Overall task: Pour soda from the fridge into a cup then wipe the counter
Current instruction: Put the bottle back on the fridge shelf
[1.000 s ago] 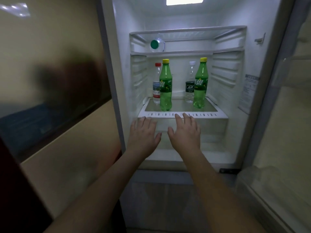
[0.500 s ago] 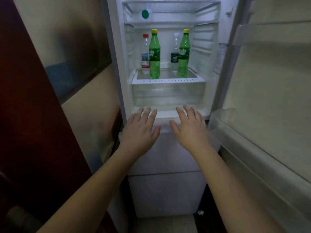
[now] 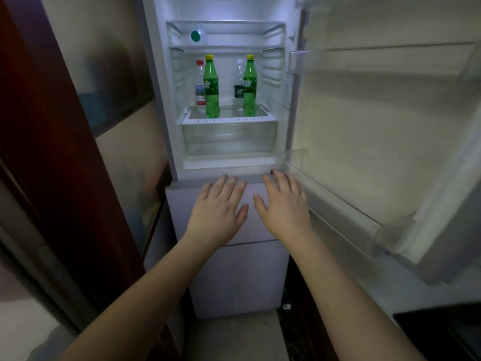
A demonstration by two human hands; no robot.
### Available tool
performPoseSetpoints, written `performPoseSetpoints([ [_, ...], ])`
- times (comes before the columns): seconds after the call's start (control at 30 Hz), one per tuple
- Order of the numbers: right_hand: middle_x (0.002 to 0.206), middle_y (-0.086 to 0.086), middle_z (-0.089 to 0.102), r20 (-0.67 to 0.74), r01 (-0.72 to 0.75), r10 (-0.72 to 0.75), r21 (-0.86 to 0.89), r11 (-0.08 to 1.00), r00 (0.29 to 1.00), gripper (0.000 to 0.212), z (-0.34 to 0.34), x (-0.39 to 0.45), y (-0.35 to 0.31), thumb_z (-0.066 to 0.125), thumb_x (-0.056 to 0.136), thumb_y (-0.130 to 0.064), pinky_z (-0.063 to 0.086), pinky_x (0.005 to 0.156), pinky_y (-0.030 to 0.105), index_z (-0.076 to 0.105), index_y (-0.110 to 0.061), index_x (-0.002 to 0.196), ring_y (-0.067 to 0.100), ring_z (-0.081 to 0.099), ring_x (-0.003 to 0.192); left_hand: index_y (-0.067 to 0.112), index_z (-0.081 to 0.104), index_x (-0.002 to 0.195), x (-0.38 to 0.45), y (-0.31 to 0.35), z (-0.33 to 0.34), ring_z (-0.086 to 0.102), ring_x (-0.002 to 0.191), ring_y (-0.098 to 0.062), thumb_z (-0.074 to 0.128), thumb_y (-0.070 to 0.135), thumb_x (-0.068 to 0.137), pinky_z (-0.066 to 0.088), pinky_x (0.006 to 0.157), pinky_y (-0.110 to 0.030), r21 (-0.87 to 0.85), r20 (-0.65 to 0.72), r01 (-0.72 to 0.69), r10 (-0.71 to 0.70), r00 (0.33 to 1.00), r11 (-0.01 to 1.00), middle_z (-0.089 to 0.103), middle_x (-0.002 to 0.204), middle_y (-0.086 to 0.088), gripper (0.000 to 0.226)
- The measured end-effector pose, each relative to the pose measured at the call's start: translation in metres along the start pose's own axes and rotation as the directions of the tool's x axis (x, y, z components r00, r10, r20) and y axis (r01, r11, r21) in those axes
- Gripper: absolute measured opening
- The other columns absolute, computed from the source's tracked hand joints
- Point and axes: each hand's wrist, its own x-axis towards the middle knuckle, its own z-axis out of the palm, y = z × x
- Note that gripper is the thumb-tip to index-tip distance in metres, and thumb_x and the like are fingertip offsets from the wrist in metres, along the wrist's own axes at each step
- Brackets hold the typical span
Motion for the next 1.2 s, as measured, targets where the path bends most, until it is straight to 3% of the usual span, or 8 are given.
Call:
performPoseSetpoints([
  [0.13,0.141,0.013,0.047,-0.035,0.012,-0.013,-0.035,0.999,0.999,0.06,-0.031,-0.047,0.037,0.034,0.089,-0.048,0.027,0.109,0.048,0.05,-0.013,0.135,0.035,0.039,0.13,0.007,0.046,0.143,-0.02,0.053,-0.022,0.051,0.129,-0.032,0.032,0.044,0.096,0.041,0.106,-0.048,-0.02,-0.012,0.028,-0.028,1.0,0.999,0.056,0.138,-0.013,0.061],
  [0.33,0.15,0.011,0.036,-0.039,-0.039,0.038,-0.026,0.999,0.999,0.053,-0.076,-0.1,0.091,0.043,0.095,-0.044,0.013,0.115,0.043,0.043,-0.015,0.14,0.031,0.024,0.14,0.007,0.05,0.14,-0.036,0.134,-0.043,0.055,0.125,-0.033,0.033,0.042,0.095,0.044,0.102,-0.047,-0.05,-0.01,-0.029,0.028,1.0,0.998,0.059,0.135,-0.014,0.06],
  [0.5,0.152,0.008,0.033,-0.06,-0.06,0.06,-0.004,0.998,0.996,0.054,-0.101,-0.13,0.12,0.044,0.095,-0.044,0.011,0.117,0.042,0.042,-0.017,0.142,0.028,0.02,0.142,0.006,0.054,0.137,-0.027,0.182,-0.052,0.057,0.123,-0.033,0.035,0.04,0.094,0.046,0.099,-0.049,-0.106,-0.046,-0.126,0.121,0.992,0.986,0.06,0.133,-0.014,0.057],
  [0.7,0.153,0.007,0.032,-0.102,-0.204,0.197,-0.067,0.977,0.975,0.053,-0.135,-0.161,0.172,0.042,0.095,-0.045,0.012,0.116,0.042,0.041,-0.019,0.142,0.027,0.02,0.142,0.008,0.055,0.137,-0.005,0.247,-0.055,0.057,0.124,-0.032,0.039,0.038,0.093,0.048,0.098,-0.046,-0.197,-0.094,-0.289,0.275,0.957,0.937,0.06,0.134,-0.014,0.055],
  [0.93,0.153,0.007,0.031,-0.154,-0.309,0.291,-0.112,0.944,0.944,0.053,-0.159,-0.179,0.214,0.039,0.096,-0.047,0.012,0.116,0.041,0.04,-0.019,0.141,0.025,0.018,0.143,0.009,0.049,0.142,0.014,0.302,-0.057,0.056,0.125,-0.031,0.04,0.039,0.094,0.047,0.101,-0.047,-0.226,-0.166,-0.384,0.353,0.921,0.895,0.06,0.133,-0.012,0.057],
  [1.2,0.159,0.014,0.015,-0.008,-0.447,0.447,-0.04,0.894,0.895,0.052,-0.143,-0.16,0.259,0.036,0.098,-0.045,0.013,0.117,0.044,0.037,-0.017,0.142,0.029,0.012,0.145,0.009,0.047,0.143,0.016,0.312,-0.048,0.055,0.124,-0.034,0.037,0.042,0.091,0.045,0.102,-0.048,-0.165,-0.076,-0.406,0.398,0.914,0.899,0.06,0.131,-0.014,0.062],
])
